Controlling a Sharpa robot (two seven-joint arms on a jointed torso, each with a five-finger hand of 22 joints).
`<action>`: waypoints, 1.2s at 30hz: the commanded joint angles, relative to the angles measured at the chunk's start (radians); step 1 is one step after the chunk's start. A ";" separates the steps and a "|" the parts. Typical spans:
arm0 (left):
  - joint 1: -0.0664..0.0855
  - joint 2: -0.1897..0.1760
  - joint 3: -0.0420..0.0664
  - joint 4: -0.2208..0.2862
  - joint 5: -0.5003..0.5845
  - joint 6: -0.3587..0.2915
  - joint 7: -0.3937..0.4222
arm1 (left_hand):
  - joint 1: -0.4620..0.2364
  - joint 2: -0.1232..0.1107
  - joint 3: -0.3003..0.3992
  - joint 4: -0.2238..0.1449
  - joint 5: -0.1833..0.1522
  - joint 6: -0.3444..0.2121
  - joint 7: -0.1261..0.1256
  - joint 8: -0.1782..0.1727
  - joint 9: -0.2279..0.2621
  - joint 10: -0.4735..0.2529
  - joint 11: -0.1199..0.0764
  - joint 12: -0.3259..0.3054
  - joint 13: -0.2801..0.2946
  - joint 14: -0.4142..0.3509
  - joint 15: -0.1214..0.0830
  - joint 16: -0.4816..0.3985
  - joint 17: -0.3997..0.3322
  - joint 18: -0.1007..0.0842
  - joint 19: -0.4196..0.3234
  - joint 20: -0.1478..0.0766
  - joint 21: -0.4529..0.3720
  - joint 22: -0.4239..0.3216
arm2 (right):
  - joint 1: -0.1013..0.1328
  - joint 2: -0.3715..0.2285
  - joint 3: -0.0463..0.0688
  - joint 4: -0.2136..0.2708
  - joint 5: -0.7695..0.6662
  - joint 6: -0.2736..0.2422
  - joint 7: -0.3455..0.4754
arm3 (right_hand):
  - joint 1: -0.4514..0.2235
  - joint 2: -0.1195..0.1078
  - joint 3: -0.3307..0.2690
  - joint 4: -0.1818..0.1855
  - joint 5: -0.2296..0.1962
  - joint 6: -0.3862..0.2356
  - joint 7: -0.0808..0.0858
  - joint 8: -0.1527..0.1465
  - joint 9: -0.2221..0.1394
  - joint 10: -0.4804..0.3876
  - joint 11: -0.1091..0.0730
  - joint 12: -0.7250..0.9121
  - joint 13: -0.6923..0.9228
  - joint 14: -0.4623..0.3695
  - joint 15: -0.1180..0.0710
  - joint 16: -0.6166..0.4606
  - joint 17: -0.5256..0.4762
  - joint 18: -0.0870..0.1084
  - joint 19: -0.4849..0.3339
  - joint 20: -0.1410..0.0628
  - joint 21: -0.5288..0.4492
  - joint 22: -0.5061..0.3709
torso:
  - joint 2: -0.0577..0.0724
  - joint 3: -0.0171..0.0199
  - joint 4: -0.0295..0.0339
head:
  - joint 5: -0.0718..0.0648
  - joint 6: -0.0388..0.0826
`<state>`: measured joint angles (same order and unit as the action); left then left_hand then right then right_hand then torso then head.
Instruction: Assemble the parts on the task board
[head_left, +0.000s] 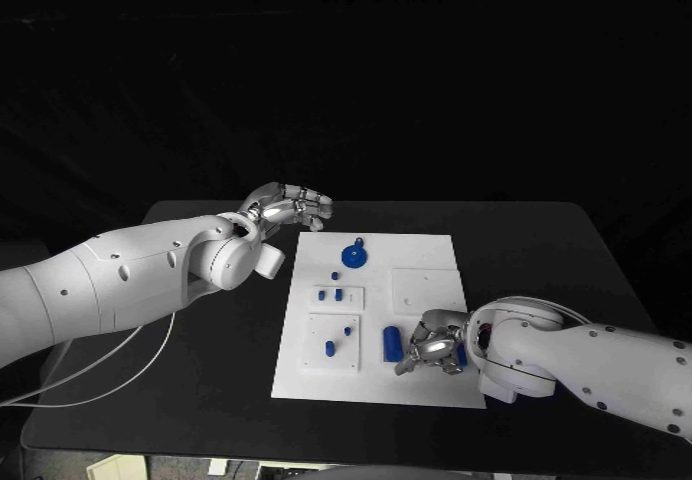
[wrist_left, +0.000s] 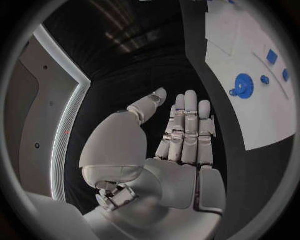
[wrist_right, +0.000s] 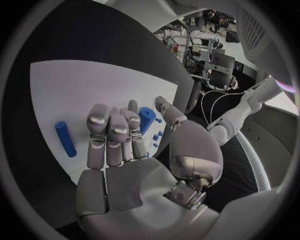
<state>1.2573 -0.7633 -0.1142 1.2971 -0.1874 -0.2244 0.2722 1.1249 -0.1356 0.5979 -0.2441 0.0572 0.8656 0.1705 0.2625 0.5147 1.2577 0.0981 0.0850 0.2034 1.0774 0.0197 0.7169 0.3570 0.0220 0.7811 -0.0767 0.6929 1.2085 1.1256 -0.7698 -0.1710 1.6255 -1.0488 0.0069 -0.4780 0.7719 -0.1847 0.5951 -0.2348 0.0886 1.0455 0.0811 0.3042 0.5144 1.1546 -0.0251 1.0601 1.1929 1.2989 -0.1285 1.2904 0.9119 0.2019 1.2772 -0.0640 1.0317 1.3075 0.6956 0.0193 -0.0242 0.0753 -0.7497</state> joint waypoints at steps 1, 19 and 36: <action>0.001 0.001 0.001 0.002 0.005 0.008 0.006 | -0.007 0.001 0.002 0.005 0.001 -0.007 0.000 0.004 -0.001 -0.005 0.000 -0.003 0.001 0.007 0.002 -0.005 0.002 0.020 0.007 0.000 -0.006 0.001 | -0.001 -0.001 0.000 0.003 -0.009 -0.001 0.013 | -0.030 0.026 -0.013 0.030 -0.015 0.005 0.002 -0.001 -0.003 0.007 -0.002 -0.005 0.001 0.004 -0.004 -0.005 0.002 0.060 0.000 -0.003 -0.006 -0.002 | 0.000 -0.0003 0.0006 | 0.001 0.001; 0.001 0.000 0.001 0.002 0.005 0.009 0.005 | -0.008 0.001 0.002 0.006 0.001 -0.007 0.000 0.004 -0.001 -0.005 0.000 -0.003 0.001 0.007 0.002 -0.006 0.003 0.020 0.008 0.000 -0.006 0.002 | -0.001 0.012 0.000 -0.007 -0.044 0.005 -0.002 | -0.033 0.131 0.212 0.188 -0.039 0.013 -0.001 -0.001 -0.006 0.013 -0.006 -0.006 0.010 0.002 -0.008 -0.005 0.013 0.060 -0.006 -0.012 0.003 0.009 | 0.000 -0.0005 0.0003 | 0.003 -0.004; 0.001 -0.001 0.001 0.003 0.005 0.010 0.003 | -0.007 0.001 0.003 0.005 0.002 -0.007 0.000 0.004 -0.001 -0.006 0.000 -0.003 0.001 0.007 0.002 -0.007 0.005 0.020 0.008 0.000 -0.007 0.003 | -0.001 0.008 0.000 -0.002 -0.040 0.019 0.020 | -0.024 0.051 0.071 -0.006 0.020 0.013 0.001 0.002 -0.005 0.019 -0.002 -0.010 0.013 0.009 -0.004 -0.011 0.013 0.060 0.003 0.002 0.005 0.003 | 0.000 -0.0009 0.0008 | 0.004 -0.003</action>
<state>1.2573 -0.7646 -0.1143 1.2975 -0.1873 -0.2241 0.2698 1.1249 -0.1356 0.5979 -0.2441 0.0572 0.8657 0.1706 0.2625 0.5149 1.2577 0.0981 0.0850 0.2030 1.0774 0.0197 0.7130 0.3608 0.0220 0.7811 -0.0767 0.6929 1.2101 1.1255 -0.7595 -0.1709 1.6213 -1.0814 0.0092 -0.4742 0.7470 -0.1271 0.6704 -0.2411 0.1119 1.0570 0.0803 0.3057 0.5079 1.1671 -0.0268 1.0560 1.2058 1.3065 -0.1283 1.2846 0.9243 0.2027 1.2787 -0.0623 1.0428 1.3078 0.6955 0.0182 -0.0230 0.0788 -0.7526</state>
